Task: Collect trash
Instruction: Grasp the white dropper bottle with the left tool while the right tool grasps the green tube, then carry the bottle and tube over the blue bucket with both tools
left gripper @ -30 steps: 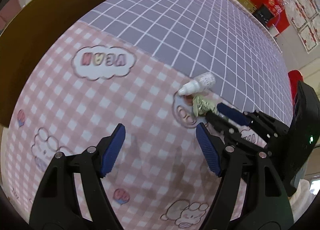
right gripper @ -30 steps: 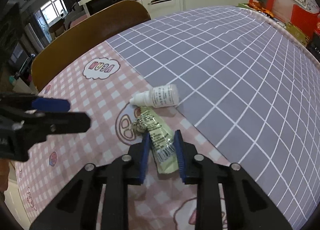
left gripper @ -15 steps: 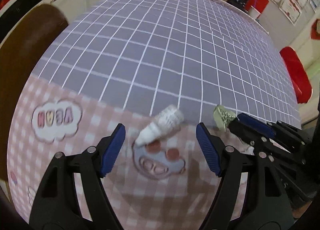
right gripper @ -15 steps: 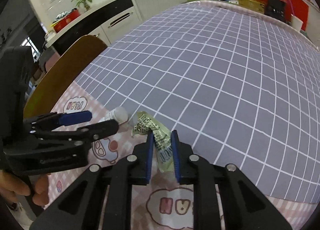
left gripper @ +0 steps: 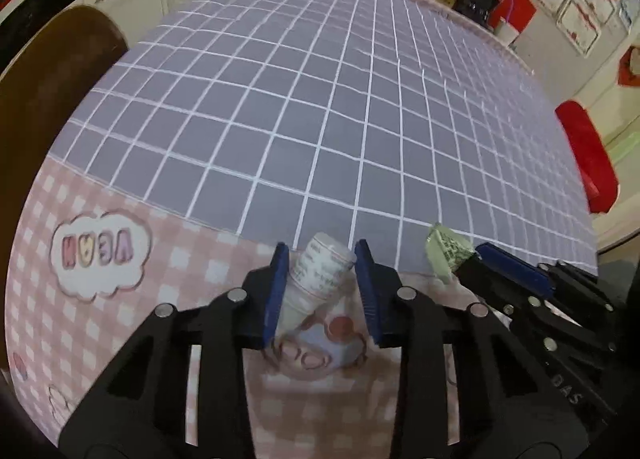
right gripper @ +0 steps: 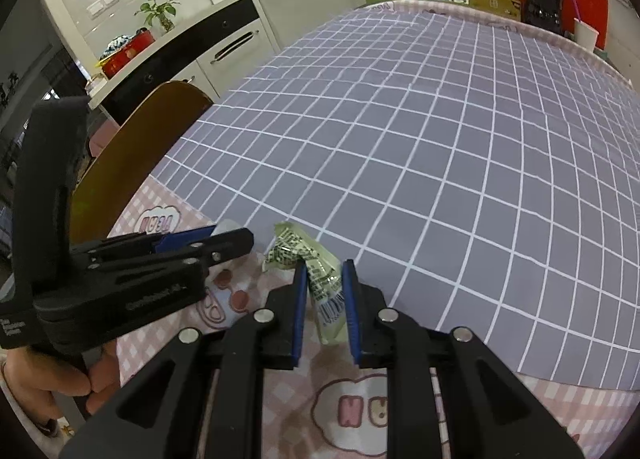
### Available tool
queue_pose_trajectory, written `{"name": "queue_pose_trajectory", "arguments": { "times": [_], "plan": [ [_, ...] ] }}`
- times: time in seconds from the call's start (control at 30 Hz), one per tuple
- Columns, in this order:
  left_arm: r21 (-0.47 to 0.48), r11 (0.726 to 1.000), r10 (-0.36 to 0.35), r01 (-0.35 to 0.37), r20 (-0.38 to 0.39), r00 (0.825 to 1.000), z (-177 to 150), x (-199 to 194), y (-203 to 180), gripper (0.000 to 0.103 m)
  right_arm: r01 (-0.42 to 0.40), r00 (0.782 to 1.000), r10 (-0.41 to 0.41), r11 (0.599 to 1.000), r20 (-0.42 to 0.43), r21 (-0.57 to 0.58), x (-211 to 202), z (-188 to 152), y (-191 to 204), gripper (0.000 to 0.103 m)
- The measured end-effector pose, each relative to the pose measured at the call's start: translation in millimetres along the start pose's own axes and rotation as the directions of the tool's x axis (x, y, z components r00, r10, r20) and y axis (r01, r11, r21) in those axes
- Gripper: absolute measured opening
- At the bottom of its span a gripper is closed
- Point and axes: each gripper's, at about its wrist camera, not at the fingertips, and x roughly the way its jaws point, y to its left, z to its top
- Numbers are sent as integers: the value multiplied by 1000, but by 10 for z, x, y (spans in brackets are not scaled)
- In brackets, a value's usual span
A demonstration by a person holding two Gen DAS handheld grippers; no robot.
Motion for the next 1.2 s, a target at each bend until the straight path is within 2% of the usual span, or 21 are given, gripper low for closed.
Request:
{"name": "queue_pose_trajectory", "arguments": {
  "times": [0.17,0.27,0.43,0.63,0.77,0.83,0.87,0.93,1.03,1.1,1.2],
  "plan": [
    [-64,998,-8,9,25,1000,-241,-361,204,33,-24,1000,24,999,1,-35,-80,-19,258,18],
    [-116,993,-1,6,41,999,-456,-637,397,33,-53,999,52,996,-11,-79,-123,-76,546,18],
    [-214,975,69,-52,73,995,-967,-1209,826,33,-145,989,137,973,-57,-181,-232,-307,1252,18],
    [-397,906,186,-148,59,981,-1894,-1981,1522,33,-275,960,241,910,-145,-310,-335,-794,2243,18],
    [-496,845,252,-199,41,967,-2629,-2443,1917,33,-368,927,303,850,-222,-376,-448,-1236,2913,18],
    [-543,810,277,-220,23,961,-2989,-2638,2088,33,-425,900,337,819,-277,-386,-496,-1496,3230,18],
    [-563,795,283,-226,16,959,-3138,-2714,2157,33,-457,882,353,802,-312,-385,-513,-1652,3410,18],
    [-616,754,290,-230,-3,957,-3504,-2887,2323,33,-487,863,360,779,-354,-396,-543,-1891,3662,18],
    [-655,715,301,-244,-27,953,-3872,-3045,2468,33,-523,838,364,748,-407,-408,-595,-2227,4007,18],
    [-680,688,298,-255,-56,953,-4117,-3125,2571,34,-535,829,356,732,-432,-421,-627,-2417,4198,18],
    [-702,662,298,-264,-76,952,-4363,-3227,2652,34,-541,822,346,722,-453,-431,-675,-2608,4384,18]
  ]
}}
